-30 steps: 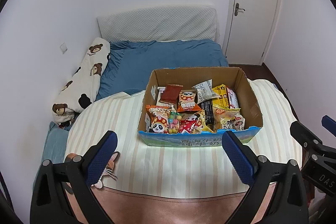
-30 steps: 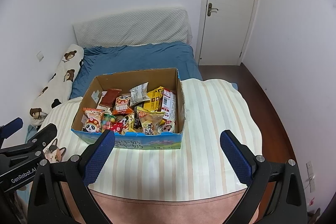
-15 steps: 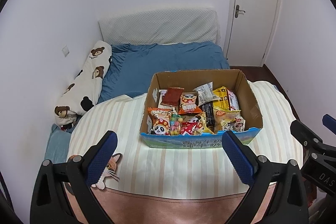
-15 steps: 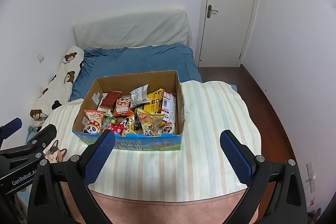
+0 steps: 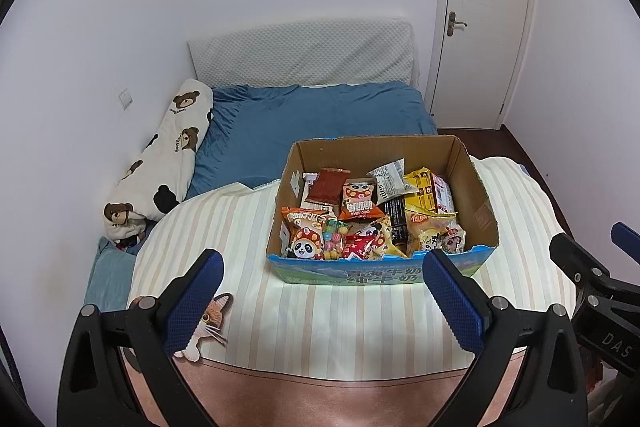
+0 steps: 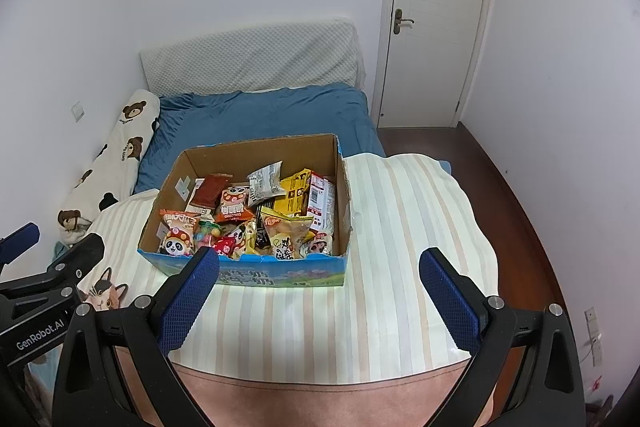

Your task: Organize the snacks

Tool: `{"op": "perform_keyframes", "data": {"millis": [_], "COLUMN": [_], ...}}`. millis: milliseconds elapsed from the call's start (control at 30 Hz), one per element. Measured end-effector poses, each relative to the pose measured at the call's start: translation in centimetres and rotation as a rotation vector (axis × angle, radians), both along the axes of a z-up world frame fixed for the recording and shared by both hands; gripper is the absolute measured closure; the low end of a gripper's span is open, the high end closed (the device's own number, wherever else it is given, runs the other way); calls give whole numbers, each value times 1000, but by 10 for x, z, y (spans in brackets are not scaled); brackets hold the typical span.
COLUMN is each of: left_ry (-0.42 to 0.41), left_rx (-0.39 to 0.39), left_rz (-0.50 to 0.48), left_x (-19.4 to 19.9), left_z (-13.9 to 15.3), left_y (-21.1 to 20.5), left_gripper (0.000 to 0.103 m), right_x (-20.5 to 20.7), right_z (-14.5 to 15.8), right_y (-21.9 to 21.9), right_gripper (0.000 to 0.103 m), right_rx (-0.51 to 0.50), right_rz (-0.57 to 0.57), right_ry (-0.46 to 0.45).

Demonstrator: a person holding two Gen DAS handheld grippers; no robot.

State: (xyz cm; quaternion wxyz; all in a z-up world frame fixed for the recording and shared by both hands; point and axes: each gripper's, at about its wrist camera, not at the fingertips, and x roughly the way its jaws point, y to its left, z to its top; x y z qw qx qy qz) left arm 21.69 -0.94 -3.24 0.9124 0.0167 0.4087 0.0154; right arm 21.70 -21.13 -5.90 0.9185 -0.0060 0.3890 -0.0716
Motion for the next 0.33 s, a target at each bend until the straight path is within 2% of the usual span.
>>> {"op": "perform_keyframes", "data": {"millis": [333], "left_ry": [-3], "left_rx": [-9], "left_rz": [-2], "left_x": [1], "left_z": [1], "left_y": [0], "left_gripper": [1], "right_x": [0], "right_z": [1], "right_y": [0], "right_gripper": [1], "right_rx": [-6], "right_rz": [-2], "right_ry": [-5]}}
